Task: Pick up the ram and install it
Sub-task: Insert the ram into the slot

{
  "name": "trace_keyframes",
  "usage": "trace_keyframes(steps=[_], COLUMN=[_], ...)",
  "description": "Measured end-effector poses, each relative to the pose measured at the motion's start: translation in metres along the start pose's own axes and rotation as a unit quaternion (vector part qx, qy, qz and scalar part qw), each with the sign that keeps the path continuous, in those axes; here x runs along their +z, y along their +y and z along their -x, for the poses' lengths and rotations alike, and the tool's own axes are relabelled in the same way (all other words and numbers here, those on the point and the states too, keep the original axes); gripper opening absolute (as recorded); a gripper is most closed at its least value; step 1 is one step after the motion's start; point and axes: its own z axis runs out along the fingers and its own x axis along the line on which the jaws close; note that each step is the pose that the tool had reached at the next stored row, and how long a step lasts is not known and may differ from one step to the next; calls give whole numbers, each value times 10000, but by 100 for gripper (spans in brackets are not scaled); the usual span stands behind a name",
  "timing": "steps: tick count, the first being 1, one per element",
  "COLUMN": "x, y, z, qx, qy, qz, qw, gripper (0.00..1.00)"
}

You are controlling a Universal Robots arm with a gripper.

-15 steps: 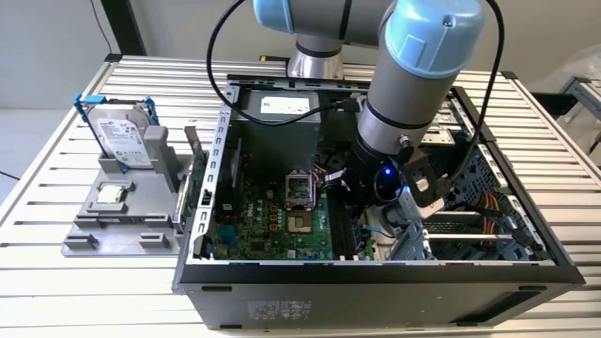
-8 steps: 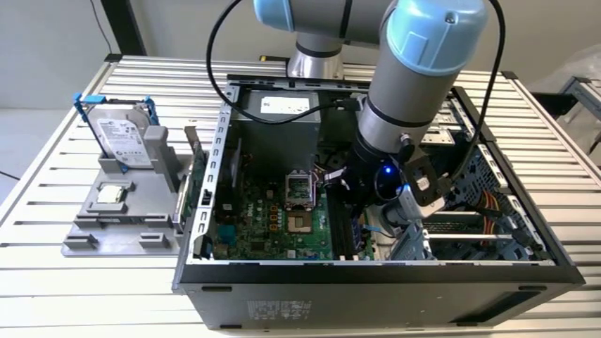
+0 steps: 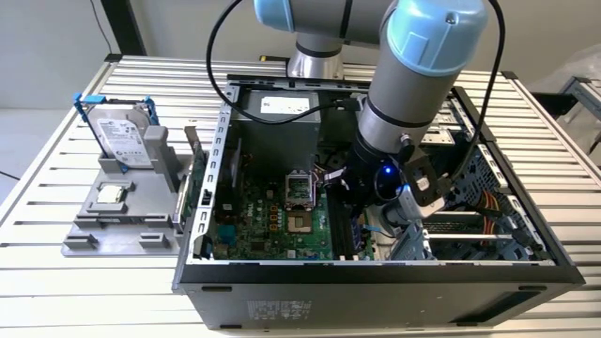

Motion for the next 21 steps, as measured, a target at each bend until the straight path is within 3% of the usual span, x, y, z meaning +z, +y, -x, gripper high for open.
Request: trace_keyframes(steps=[10,21], x=[14,34], y=[0,0], z=[3,15], qx=[1,67], qy=[39,51], qz=[-11,-15], qw=[10000,10000], gripper=[0,0])
